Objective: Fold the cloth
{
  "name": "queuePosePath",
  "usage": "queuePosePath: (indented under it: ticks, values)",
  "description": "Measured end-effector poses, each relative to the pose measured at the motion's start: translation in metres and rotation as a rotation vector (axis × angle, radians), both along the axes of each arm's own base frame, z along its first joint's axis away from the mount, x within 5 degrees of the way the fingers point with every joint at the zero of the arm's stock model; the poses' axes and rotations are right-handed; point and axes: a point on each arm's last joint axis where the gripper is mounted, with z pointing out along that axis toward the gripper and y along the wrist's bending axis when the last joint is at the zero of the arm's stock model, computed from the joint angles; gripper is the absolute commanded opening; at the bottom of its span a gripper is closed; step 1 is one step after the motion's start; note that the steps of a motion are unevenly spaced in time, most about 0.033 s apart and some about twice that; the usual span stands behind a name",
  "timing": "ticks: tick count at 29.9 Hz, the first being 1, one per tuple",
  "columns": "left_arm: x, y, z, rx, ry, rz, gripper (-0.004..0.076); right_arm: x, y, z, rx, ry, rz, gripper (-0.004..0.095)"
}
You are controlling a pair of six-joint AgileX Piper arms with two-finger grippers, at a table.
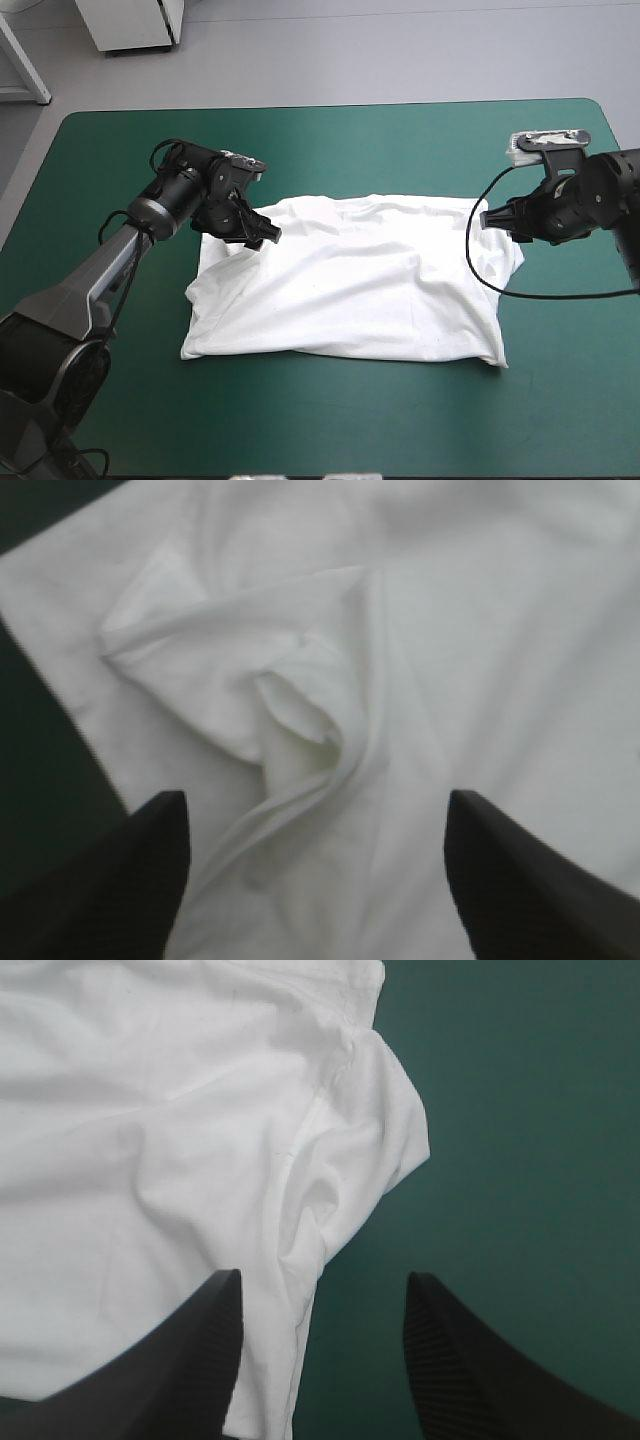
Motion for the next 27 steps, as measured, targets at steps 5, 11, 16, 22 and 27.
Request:
queuePosePath:
  ticks: [5, 11, 16, 22, 27]
  values:
    - [-0.011, 0.02, 0.026, 0.05, -0.085, 0.045, 0.0503, 0.025, -0.014, -0.022, 0.091, 0.09, -0.079, 0.0472]
    - [-0.017, 0.063, 0.035, 0.042, -0.073, 0.162, 0.0404, 0.044, -0.047, -0.038, 0.137, 0.106, -0.189, 0.0472]
    - [-0.024, 0.093, 0.035, 0.001, -0.04, 0.248, 0.0366, 0.061, -0.056, -0.058, 0.133, 0.148, -0.211, 0.0472]
    - [-0.03, 0.098, 0.037, -0.015, -0.037, 0.253, 0.0335, 0.091, -0.059, -0.097, 0.134, 0.218, -0.21, 0.0472]
    - [-0.03, 0.098, 0.037, -0.021, -0.035, 0.253, 0.0325, 0.111, -0.061, -0.132, 0.14, 0.276, -0.217, 0.0472]
